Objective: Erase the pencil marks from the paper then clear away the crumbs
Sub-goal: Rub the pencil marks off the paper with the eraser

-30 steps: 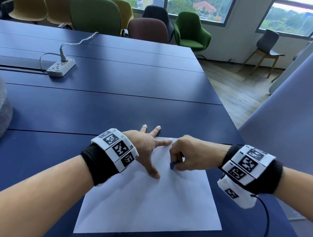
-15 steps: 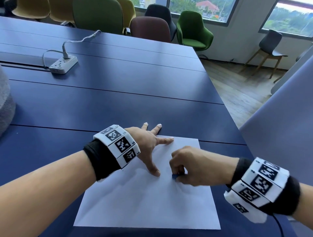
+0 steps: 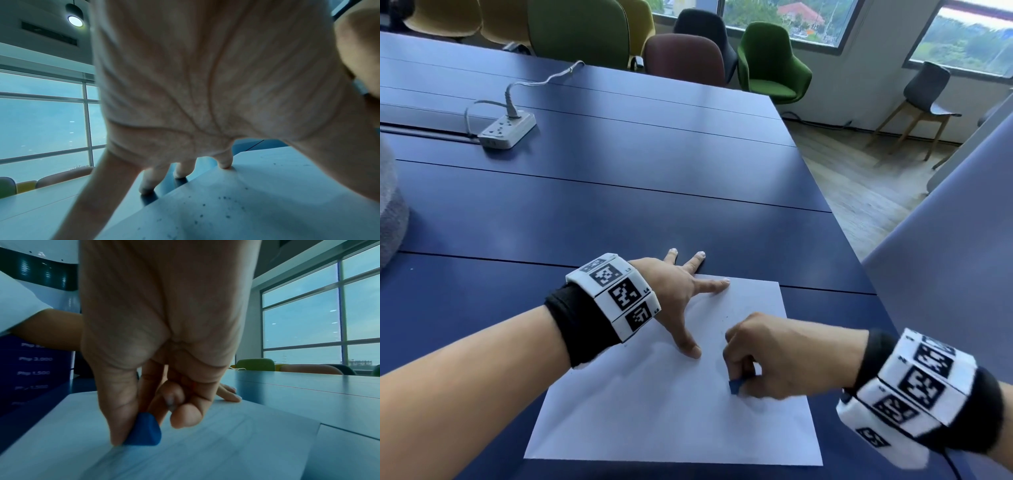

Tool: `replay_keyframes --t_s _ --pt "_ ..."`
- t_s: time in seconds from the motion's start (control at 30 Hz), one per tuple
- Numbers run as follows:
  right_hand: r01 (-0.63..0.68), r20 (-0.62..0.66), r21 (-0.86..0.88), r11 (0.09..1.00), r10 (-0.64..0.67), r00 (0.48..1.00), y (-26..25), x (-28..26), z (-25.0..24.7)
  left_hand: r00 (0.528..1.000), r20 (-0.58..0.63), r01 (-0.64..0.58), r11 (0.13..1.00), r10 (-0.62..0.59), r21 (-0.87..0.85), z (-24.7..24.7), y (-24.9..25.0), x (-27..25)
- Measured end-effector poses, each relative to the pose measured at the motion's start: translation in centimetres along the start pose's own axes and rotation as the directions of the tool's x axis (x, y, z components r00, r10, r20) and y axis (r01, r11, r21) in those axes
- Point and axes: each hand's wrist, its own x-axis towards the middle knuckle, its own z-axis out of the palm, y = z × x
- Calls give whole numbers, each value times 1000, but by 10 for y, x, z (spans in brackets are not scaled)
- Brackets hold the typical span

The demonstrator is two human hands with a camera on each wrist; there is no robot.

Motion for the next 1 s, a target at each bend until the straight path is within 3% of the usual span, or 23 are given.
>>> replay_keyframes --t_s 0.1,0.23,0.33,0.4,0.5,0.53,0.73,0.8,0.9,0.93,1.0 --pt "-84 -77 23 996 86 993 15 21 -17 1000 4 2 1000 -2 2 0 -1 0" --pt "-210 -284 20 977 207 936 44 45 -41 1000 1 -3 1000 3 -11 2 -2 0" --pt "-203 -345 -9 979 187 920 44 45 -33 1000 -7 -7 1000 7 -17 2 -2 2" --pt "-130 -292 -41 991 113 950 31 34 -20 1000 -9 -10 1000 10 -18 3 -3 4" --pt "-42 -75 -45 998 39 996 10 21 -12 1000 -1 0 1000 0 -10 4 -4 5" --pt "-42 -63 -44 998 40 997 9 22 -15 1000 0 -2 1000 2 -6 4 -3 4" --pt "-127 -287 -16 992 117 951 30 40 -27 1000 -4 -11 1000 11 -10 3 -3 1" --pt "-97 -226 -35 995 86 970 21 32 -19 1000 -6 -7 1000 7 -16 3 -3 1" --pt "-40 0 -29 999 40 999 7 21 -11 1000 -2 4 1000 -4 -13 4 -3 2" --pt "-48 9 -14 999 48 999 8 21 -13 1000 -2 4 1000 -4 -13 4 -3 2" --pt "-87 -92 -18 996 85 992 20 28 -23 1000 -4 -3 1000 2 -15 4 -2 1"
